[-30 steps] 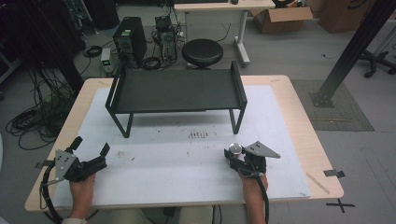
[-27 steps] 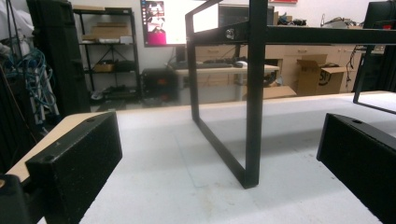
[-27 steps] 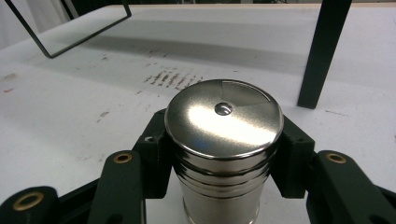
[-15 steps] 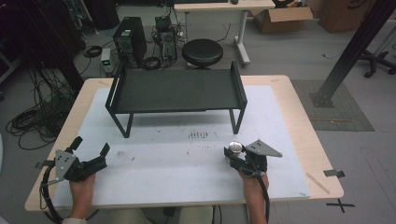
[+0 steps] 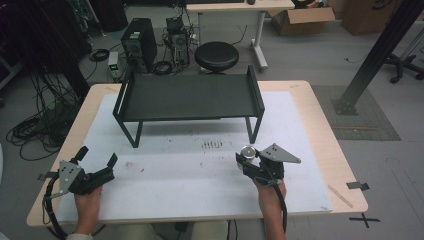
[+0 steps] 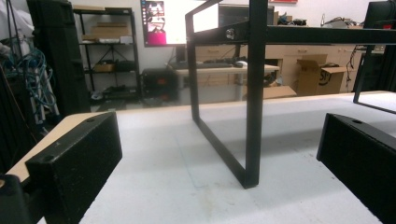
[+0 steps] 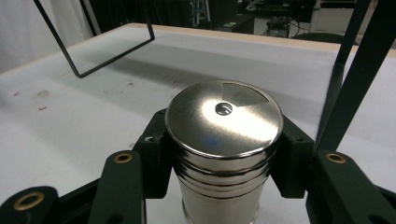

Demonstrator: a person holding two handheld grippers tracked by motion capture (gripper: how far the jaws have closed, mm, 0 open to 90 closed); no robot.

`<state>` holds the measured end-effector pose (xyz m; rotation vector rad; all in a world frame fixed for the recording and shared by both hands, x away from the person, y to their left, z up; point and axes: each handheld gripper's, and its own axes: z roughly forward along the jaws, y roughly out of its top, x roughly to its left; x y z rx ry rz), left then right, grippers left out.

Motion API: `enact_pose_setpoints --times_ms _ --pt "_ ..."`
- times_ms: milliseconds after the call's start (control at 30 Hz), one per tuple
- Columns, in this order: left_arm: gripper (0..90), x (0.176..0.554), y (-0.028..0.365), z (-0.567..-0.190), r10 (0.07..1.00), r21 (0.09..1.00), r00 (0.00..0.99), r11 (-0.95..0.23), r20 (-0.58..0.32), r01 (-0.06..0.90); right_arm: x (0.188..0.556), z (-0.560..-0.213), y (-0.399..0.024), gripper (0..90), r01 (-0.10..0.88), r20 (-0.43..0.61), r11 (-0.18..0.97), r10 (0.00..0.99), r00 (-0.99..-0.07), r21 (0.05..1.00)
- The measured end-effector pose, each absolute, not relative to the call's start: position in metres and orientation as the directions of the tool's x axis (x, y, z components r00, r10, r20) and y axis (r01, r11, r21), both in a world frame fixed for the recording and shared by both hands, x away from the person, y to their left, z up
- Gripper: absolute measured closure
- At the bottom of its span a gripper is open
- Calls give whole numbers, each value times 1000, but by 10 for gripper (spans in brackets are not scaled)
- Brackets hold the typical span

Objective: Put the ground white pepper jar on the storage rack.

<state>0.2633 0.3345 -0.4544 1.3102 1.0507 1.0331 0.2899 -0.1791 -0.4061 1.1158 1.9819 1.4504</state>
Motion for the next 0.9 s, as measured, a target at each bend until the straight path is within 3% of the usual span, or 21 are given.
enact_pose_setpoints --times_ms 900 --pt "4 263 334 -454 975 1000 224 4 -6 11 307 -347 -167 487 263 69 123 783 -619 957"
